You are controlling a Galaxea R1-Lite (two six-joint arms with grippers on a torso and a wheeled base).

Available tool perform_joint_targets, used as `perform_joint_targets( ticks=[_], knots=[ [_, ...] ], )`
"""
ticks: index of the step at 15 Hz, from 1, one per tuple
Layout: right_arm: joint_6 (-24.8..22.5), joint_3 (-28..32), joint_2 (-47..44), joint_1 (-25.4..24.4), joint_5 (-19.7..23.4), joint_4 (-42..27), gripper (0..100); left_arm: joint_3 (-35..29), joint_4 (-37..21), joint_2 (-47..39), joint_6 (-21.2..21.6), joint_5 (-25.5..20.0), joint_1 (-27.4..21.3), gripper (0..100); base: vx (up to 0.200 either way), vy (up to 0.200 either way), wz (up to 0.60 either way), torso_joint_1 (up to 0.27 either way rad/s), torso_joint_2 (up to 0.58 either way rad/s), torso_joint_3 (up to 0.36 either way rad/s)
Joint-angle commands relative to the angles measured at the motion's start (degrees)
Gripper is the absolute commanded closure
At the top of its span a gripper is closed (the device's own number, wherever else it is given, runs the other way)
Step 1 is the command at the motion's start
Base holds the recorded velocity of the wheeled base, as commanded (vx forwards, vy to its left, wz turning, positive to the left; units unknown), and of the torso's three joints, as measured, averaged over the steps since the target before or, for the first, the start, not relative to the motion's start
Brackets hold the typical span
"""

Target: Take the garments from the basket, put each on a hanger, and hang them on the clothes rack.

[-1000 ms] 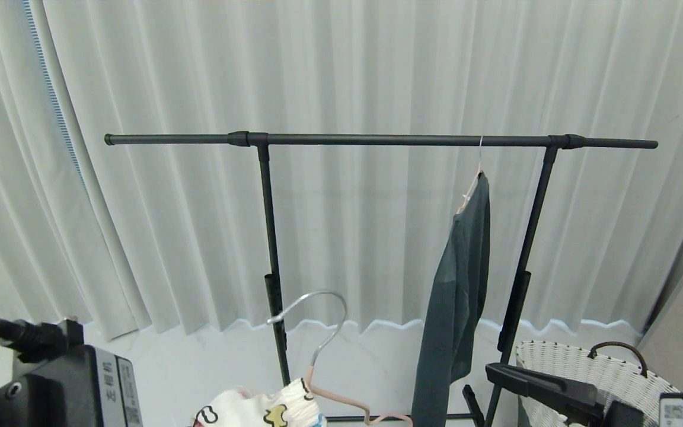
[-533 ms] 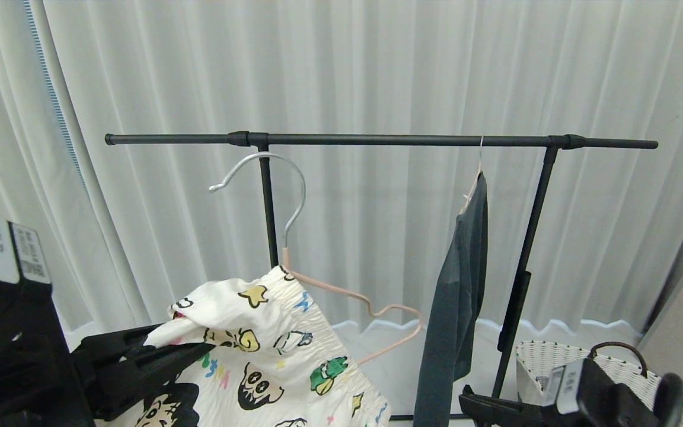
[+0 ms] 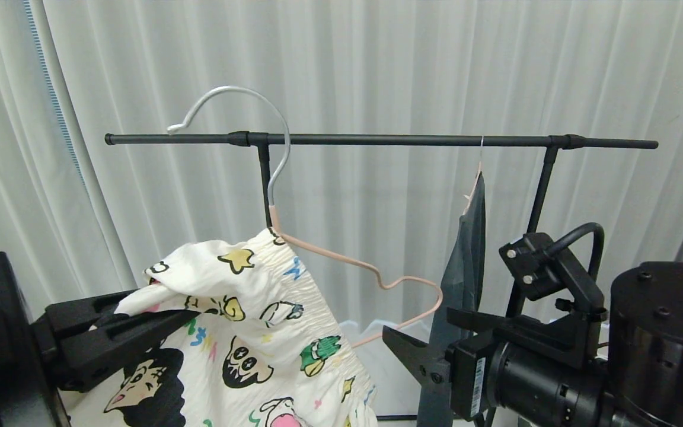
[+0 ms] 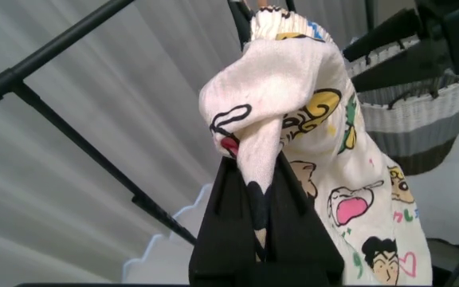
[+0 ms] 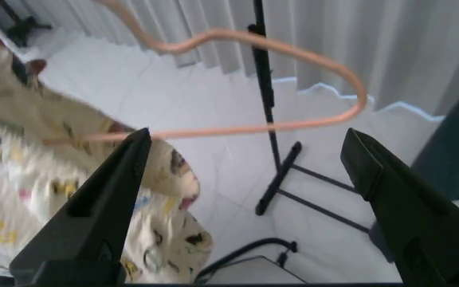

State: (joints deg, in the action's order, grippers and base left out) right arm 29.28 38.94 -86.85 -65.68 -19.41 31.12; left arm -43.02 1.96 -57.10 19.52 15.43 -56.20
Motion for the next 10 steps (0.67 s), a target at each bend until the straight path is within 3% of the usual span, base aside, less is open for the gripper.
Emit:
perform_joint_targets(
  ticks=[1,5,7,10],
  knots=[
    [0.78,2.02,-1.75,-3.22,0.16,-0.01,0,-0.92,0.15,0.15,-0.01,0.04,-0.05,100,0.0,0.0,0.0,0.0,0.0,0.0],
    [1.57,5.27,-4.21,-7.27,0.25,0.17,0,-3.12,0.15,-0.12,-0.01,0.04,0.04,100,0.0,0.0,0.0,0.0,0.0,0.0],
    [1.74,6.15,-4.21,-8.94,2.44,0.17,0,-3.3,0.23,-0.03,-0.01,0.04,-0.05,100,0.0,0.0,0.0,0.0,0.0,0.0],
    [4.12,6.15,-4.47,-11.13,3.24,-2.56,0,-3.65,3.13,-0.03,0.08,-0.05,-0.05,100,0.0,0.0,0.0,0.0,0.0,0.0]
  ],
)
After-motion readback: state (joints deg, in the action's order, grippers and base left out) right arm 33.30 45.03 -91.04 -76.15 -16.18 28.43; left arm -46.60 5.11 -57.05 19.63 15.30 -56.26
